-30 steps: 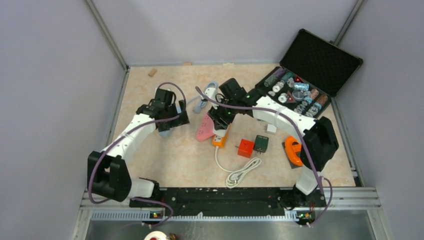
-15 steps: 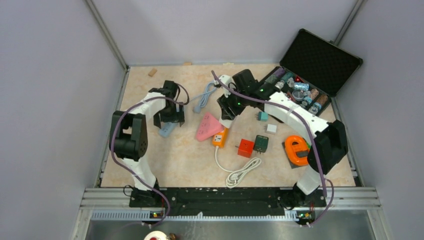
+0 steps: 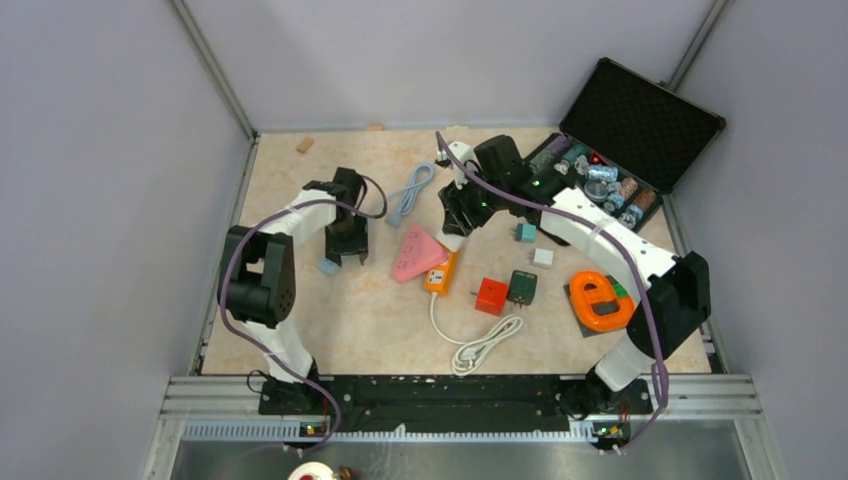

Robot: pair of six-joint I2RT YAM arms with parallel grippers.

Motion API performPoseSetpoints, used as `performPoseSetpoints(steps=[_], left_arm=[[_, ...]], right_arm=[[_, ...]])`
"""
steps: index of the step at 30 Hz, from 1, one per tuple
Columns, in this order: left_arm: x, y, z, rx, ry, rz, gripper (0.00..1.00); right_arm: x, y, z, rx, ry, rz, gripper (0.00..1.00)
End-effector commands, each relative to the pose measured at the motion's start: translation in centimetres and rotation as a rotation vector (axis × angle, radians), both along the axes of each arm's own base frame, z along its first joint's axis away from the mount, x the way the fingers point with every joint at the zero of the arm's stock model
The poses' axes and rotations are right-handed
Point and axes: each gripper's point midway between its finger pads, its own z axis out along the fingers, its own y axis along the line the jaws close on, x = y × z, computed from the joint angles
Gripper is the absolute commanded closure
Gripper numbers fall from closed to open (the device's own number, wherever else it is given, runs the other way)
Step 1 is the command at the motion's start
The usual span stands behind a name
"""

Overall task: Insert the plug
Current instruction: Move the socket to the center of the board.

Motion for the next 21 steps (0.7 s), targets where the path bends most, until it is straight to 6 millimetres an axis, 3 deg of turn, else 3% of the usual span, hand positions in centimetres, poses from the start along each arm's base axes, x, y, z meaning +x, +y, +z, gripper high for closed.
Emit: performPoseSetpoints(steps=[1, 3, 6, 10, 12, 15, 21], left_arm=[[-2.9, -5.2, -1.3, -0.16, 0.061, 0.008, 0.47], [-3.3, -6.4, -1.0, -0.173, 0.049, -0.001, 0.46], [-2.7, -7.4, 0.4, -0.186, -0.015, -0.046, 0.3], [-0.1, -6.4, 3.7, -0.163, -0.134, -0.1, 0.11], [1.5, -5.4, 5.4, -0.159, -0.192, -0.125, 0.07], [3.1, -2.9, 6.3, -0.123, -0.228, -0.122, 0.03], [4.7, 2.0, 4.2, 0.071, -0.202, -0.171, 0.01]], right_arm=[[-0.1, 0.7, 2.2, 0.065, -0.037, 0.023, 1.0], [-0.3, 0.7, 2.1, 0.063, -0.031, 0.032, 1.0], [-0.5, 0.8, 1.9, 0.06, -0.02, 0.039, 1.0], [-0.7, 0.9, 1.9, 0.066, -0.009, 0.047, 1.0], [-0.8, 0.9, 1.9, 0.071, 0.0, 0.037, 1.0], [-0.7, 0.9, 1.6, 0.075, 0.02, 0.008, 1.0], [-0.1, 0.8, 1.8, 0.103, 0.062, -0.074, 1.0]])
